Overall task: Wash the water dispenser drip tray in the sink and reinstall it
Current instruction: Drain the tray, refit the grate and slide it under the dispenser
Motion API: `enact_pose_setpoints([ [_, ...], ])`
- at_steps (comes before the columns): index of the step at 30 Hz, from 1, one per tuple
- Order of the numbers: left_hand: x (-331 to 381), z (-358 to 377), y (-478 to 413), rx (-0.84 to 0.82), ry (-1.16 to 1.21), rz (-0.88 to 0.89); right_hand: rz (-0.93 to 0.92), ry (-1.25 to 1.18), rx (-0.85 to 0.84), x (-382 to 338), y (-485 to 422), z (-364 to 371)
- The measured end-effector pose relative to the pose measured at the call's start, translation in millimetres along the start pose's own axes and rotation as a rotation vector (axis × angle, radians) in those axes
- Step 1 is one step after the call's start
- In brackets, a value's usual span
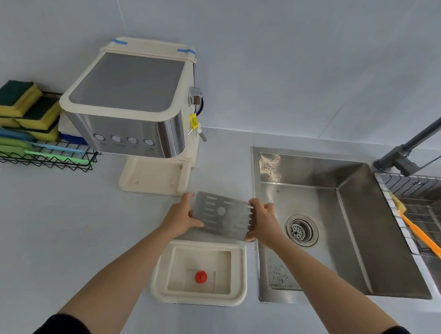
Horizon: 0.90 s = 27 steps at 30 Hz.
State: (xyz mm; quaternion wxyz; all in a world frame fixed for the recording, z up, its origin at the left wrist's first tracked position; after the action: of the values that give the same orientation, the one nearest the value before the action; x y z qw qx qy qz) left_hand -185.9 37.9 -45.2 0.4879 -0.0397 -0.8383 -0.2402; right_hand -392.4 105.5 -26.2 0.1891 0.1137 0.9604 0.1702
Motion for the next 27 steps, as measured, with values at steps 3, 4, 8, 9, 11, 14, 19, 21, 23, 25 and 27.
enact_pose_setpoints([
  [3,13.8,-14.8,-0.1,0.082,0.124,0.019,0.017,-0.112,0.083,-2.9,2.8,-18.9],
  [4,19.3,-20.1,1.8,0.104,0.146,0.03,0.011,-0.137,0.116,-4.7,4.5,-25.8],
  [8,30.9,-35.2,23.5,0.147,0.154,0.053,-0.036,-0.152,0.153,-13.7,21.7,-36.6],
  [9,30.3,-36.9,31.8,0.141,0.129,0.052,-0.039,-0.145,0.138,-15.6,29.1,-33.6],
  [11,25.6,-38.8,49.3,0.125,0.052,0.047,-0.038,-0.131,0.091,-18.2,45.6,-22.8],
  [14,9.4,-36.4,75.1,0.094,-0.121,0.007,-0.038,-0.124,0.015,-21.1,70.2,0.2],
  [19,-21.7,-25.2,103.9,0.037,-0.349,-0.062,-0.032,-0.116,-0.081,-24.6,96.7,36.1],
  [21,-26.1,-21.6,107.8,0.02,-0.497,-0.059,-0.041,-0.095,-0.077,-27.4,100.5,41.6],
  [23,-27.1,-18.8,108.6,0.031,-0.59,-0.04,-0.044,-0.075,-0.058,-30.0,101.5,42.6],
  [25,-27.6,-17.7,108.8,0.056,-0.645,-0.026,-0.044,-0.049,-0.045,-32.9,101.4,41.4],
  [27,-29.5,-17.2,109.5,0.068,-0.66,-0.034,-0.047,-0.001,-0.047,-35.5,100.5,41.0],
])
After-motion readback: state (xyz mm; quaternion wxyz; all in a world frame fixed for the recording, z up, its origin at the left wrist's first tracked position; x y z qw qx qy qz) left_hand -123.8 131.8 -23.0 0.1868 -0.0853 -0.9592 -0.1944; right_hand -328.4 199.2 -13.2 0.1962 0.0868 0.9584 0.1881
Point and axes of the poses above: each hand's wrist, its own y-axis away from the middle knuckle, its own z-axis out of the palm, x = y × z, the point moved 6 cm from there along -y, towards the middle knuckle, and after that the axes turned 15 degrees about y, right-handed, at the moved point
